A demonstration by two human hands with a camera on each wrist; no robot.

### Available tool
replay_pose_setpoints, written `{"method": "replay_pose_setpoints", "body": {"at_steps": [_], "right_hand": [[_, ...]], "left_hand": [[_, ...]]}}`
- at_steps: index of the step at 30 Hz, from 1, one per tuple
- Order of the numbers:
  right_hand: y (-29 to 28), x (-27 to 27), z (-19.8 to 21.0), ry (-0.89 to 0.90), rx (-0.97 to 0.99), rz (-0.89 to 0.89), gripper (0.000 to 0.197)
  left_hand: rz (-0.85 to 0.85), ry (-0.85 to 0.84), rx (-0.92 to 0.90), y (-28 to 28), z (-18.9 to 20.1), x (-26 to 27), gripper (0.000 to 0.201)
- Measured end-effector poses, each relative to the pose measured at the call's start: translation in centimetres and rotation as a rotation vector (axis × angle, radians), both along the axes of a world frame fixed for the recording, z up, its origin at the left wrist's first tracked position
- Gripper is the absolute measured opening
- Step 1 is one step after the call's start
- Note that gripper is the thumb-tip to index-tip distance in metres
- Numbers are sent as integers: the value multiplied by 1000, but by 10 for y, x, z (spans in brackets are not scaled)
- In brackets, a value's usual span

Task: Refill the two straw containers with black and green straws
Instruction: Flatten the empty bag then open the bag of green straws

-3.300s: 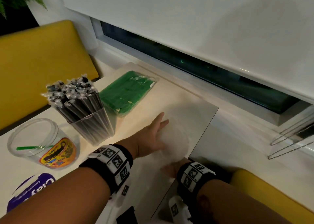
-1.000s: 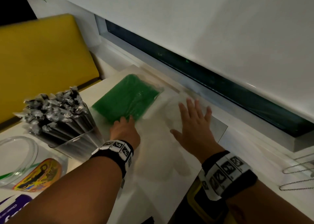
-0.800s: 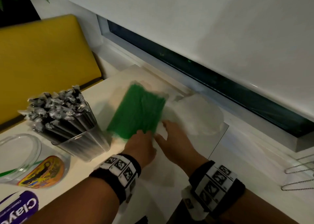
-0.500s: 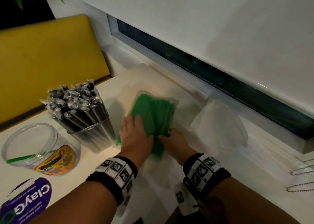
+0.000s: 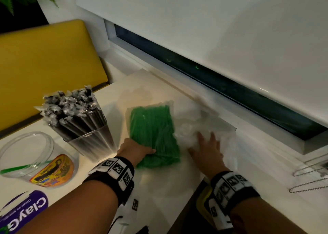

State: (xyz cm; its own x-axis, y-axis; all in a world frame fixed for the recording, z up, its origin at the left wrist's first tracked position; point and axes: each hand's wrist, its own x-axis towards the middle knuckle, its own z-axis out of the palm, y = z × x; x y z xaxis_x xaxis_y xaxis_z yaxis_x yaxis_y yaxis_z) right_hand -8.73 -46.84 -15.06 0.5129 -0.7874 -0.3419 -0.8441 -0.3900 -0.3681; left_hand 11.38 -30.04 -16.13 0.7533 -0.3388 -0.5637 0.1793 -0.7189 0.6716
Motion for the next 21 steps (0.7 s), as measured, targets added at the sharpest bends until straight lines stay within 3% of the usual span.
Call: {"method": "replay_pose_setpoints", "body": {"at_steps": [2, 5, 9, 12, 14, 15, 16, 18, 21], "right_hand": [[-4, 20, -3, 30, -1, 30, 76], [-14, 48, 1, -9, 48, 120, 83], [-13, 72, 21, -225, 262, 133, 98], [-2, 78, 29, -422, 393, 68, 95], [4, 81, 24, -450, 464, 19, 93], [8, 81, 23, -439, 489, 10, 90], [8, 81, 21, -451, 511, 12, 80], [8, 78, 21, -560, 570, -51, 43], [3, 61, 23, -562, 503, -203, 23]], "left_hand": [[81, 116, -161, 4, -9, -4, 104], [172, 158, -297, 11, 21, -27, 93], [101, -31, -354, 18, 51, -46, 77], [-162, -595, -341, 21, 71, -57, 72], [-399, -969, -234, 18, 75, -61, 70], [-497, -1068, -177, 17, 76, -63, 66], [-580, -1130, -137, 18, 76, -64, 63], [-738, -1175, -47, 21, 69, -66, 59], [-983, -1017, 110, 31, 71, -76, 75]]}}
